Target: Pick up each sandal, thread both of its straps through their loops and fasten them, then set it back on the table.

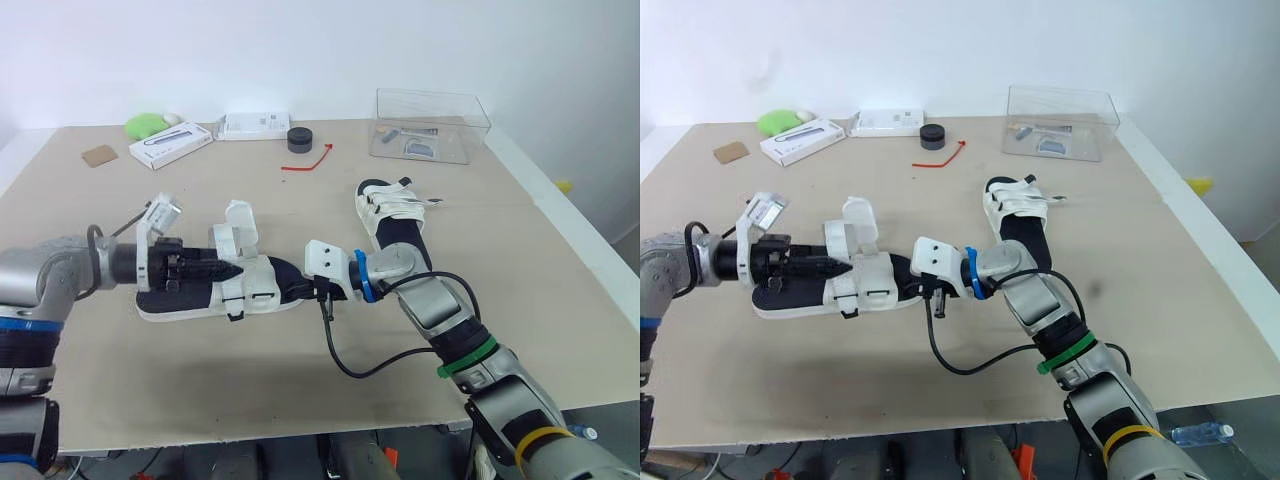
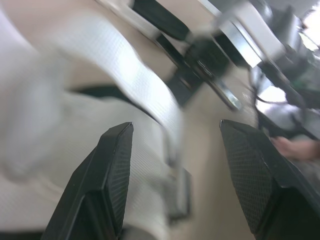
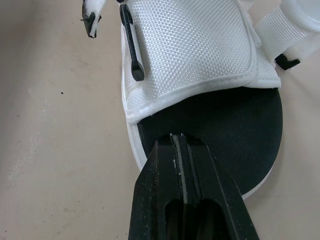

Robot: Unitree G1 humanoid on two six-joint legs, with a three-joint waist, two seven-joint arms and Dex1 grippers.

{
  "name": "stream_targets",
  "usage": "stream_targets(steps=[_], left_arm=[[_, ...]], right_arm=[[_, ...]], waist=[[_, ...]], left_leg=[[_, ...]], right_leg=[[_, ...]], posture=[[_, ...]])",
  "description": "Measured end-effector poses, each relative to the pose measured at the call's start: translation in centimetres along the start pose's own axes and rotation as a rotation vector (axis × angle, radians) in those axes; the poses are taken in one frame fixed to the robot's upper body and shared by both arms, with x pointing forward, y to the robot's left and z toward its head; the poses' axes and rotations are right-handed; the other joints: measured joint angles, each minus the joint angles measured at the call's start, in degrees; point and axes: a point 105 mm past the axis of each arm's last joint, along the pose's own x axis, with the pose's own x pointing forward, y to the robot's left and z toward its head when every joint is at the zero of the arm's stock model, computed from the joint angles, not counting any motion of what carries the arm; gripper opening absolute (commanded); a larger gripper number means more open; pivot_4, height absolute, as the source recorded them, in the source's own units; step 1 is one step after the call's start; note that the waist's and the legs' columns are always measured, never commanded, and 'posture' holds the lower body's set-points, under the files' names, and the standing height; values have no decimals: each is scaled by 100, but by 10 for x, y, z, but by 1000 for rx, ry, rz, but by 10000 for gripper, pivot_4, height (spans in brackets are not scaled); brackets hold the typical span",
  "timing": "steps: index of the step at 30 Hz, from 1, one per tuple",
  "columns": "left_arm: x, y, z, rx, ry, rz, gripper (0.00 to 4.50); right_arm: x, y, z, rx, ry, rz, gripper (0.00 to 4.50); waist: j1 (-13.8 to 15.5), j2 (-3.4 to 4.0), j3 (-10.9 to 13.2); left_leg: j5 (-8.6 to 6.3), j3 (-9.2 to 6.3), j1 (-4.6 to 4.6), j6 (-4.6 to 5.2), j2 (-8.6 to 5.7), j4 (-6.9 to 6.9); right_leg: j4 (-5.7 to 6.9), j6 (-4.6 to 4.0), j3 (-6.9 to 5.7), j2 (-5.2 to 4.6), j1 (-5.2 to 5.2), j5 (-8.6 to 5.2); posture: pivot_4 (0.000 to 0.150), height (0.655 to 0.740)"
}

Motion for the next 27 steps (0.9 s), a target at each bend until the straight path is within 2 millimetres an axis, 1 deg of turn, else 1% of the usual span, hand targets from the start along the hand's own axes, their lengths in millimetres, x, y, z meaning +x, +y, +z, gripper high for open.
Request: stream_targets(steps=[1,3,6,7,11,15,19,22,25,27], left_arm=[[1,2,0,-6,-6,2,25809],[4,5,-1,-17,-18,9,19343],[5,9,3,-26,-35,20,4497],[5,10,4,-26,-38,22,267],[5,8,6,-25,-40,10,267],[5,1,-8,-36,-2,-19,267],[7,-4,-14,-42,12,-36,267],[8,-7,-25,-53,32,-42,267],[8,-8,-29,-61,38,-44,267],[9,-12,-32,-59,43,-58,267]], right_arm=[[0,0,0,-1,-1,1,0],[0,0,0,-2,0,2,0],[0,0,0,-6,2,1,0],[0,0,0,-7,2,0,0],[0,0,0,-8,3,2,0],[-1,0,0,-9,5,4,0],[0,0,0,-9,3,4,0],[0,1,0,-8,1,6,0],[1,0,0,-9,0,6,0],[1,0,0,-10,-1,7,0]], waist=[[-2,0,0],[-1,0,0],[2,0,0],[2,0,0],[-4,0,0],[-1,0,0],[-1,0,0],[-5,0,0],[-4,0,0],[-5,0,0]], left_leg=[[0,0,-1,0,1,0],[0,0,-1,0,1,0],[0,0,-2,0,0,0],[0,0,-2,0,0,0],[0,-1,-1,0,0,-1],[-1,-2,-2,1,2,-2],[-1,-2,-1,1,1,-1],[-1,-1,1,1,4,-2],[-1,-2,1,1,7,-2],[-1,-1,3,1,8,-2]], right_leg=[[0,-5,0,1,0,3],[0,-13,-1,1,0,6],[0,-13,-4,1,0,6],[0,-13,-3,1,0,6],[0,-12,0,1,0,6],[0,-14,-1,-2,0,4],[0,-9,-1,-1,0,2],[0,-6,0,3,-1,-1],[0,-7,-1,6,0,-1],[0,-7,1,8,0,-1]], posture=[[1500,7261],[1500,7261],[1500,7261],[1500,7261],[1500,7261],[1500,7261],[1500,7261],[1500,7261],[1500,7261],[1500,7261]])
